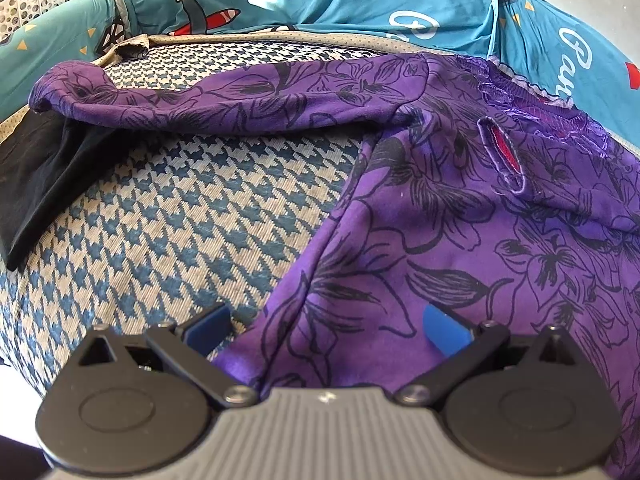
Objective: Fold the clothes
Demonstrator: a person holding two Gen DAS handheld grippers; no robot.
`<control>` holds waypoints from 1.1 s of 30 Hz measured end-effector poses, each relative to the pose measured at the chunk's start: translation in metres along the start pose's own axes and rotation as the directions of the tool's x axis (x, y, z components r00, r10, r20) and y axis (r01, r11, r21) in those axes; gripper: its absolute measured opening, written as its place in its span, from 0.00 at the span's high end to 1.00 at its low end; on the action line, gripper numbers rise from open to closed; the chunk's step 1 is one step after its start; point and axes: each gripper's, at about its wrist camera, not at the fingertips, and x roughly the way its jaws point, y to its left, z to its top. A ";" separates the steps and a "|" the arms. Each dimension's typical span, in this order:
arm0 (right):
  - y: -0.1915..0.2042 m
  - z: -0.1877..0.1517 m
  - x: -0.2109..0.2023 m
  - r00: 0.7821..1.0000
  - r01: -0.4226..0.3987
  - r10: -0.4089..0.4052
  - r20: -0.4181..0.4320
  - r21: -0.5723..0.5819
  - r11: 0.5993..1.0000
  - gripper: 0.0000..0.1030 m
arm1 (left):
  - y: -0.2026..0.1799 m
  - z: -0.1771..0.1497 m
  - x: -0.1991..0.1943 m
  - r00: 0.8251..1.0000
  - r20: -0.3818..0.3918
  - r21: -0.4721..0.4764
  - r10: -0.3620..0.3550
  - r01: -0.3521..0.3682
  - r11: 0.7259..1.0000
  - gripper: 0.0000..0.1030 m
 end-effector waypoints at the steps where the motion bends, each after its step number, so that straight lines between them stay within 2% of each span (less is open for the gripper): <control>1: 0.001 0.000 0.000 1.000 0.001 -0.001 0.001 -0.005 1.000 0.53 | 0.000 0.000 0.000 1.000 0.000 0.000 0.000 0.000 1.000 0.00; 12: -0.001 -0.005 0.007 0.998 0.052 -0.052 -0.028 -0.003 0.999 0.53 | 0.000 0.001 0.001 1.000 0.011 -0.002 0.010 -0.010 1.000 0.00; 17: -0.002 -0.009 -0.008 0.997 0.077 -0.077 -0.030 0.000 0.997 0.53 | 0.000 0.003 -0.002 0.999 0.034 -0.016 0.002 -0.002 1.000 0.00; 22: -0.008 -0.019 -0.041 0.989 0.147 -0.147 -0.007 0.014 0.989 0.53 | -0.006 0.004 -0.008 0.996 0.085 0.002 0.007 -0.008 1.000 0.00; 28: -0.033 -0.035 -0.090 0.961 0.277 -0.278 0.004 0.078 0.958 0.53 | -0.017 -0.002 -0.006 0.995 0.096 0.032 -0.011 0.008 0.999 0.00; 33: -0.050 -0.053 -0.142 0.921 0.385 -0.389 0.021 0.108 0.917 0.53 | -0.020 -0.004 -0.008 0.995 0.100 0.035 -0.011 0.007 0.999 0.00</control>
